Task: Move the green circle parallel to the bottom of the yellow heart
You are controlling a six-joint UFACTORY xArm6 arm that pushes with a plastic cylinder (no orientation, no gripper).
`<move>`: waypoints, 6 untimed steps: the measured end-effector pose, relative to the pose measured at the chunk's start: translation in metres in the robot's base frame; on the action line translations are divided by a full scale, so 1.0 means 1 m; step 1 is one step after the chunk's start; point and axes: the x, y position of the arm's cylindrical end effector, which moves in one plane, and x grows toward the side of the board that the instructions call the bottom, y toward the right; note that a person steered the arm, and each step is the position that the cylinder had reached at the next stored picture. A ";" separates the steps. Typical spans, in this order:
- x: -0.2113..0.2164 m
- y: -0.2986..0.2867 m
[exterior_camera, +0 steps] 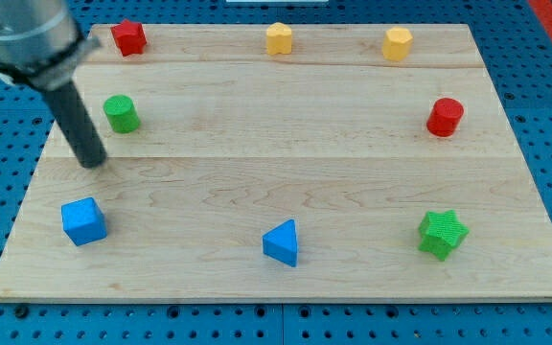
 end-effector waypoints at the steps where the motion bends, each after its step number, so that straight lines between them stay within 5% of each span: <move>1: -0.046 -0.018; 4: -0.034 0.009; 6: -0.086 0.094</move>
